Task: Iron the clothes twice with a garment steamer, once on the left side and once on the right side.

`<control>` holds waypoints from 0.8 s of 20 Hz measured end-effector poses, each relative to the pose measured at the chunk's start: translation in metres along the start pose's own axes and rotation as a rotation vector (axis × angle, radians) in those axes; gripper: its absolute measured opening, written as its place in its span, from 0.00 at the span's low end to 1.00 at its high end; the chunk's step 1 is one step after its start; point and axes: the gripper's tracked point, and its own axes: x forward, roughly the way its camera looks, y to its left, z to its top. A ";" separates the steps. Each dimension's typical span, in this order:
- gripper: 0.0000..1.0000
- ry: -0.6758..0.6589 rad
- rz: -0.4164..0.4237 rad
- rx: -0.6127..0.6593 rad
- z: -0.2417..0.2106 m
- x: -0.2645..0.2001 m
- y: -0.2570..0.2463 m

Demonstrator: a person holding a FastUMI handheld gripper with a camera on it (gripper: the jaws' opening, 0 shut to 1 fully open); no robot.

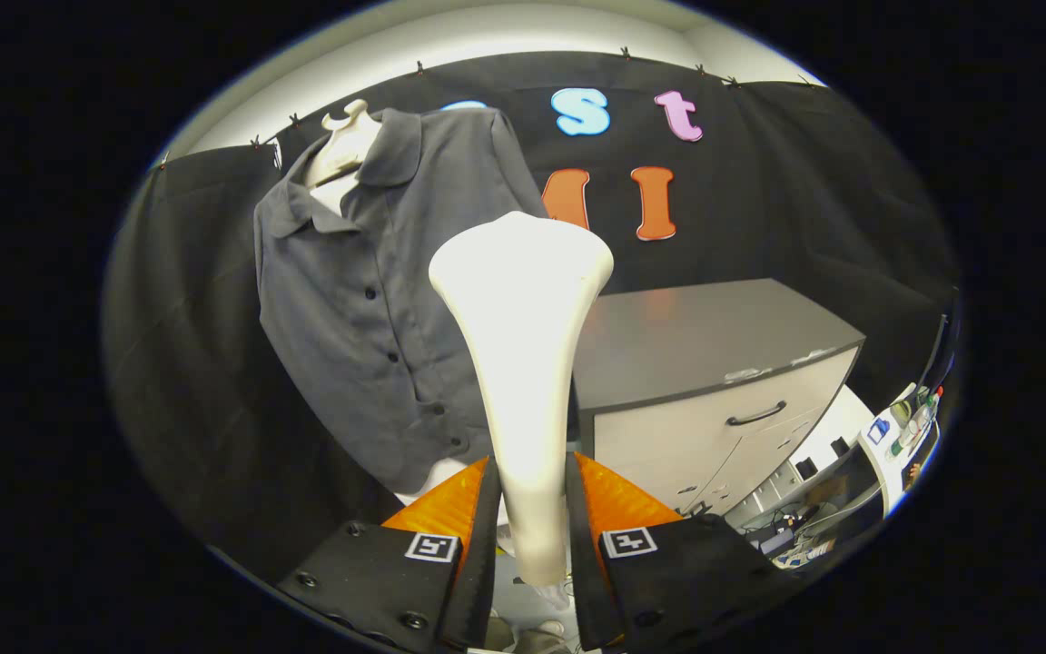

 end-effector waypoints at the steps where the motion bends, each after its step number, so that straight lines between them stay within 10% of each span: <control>1: 0.44 -0.025 -0.008 0.001 0.010 -0.007 -0.004; 16: 0.44 -0.239 -0.060 0.020 0.067 -0.085 -0.023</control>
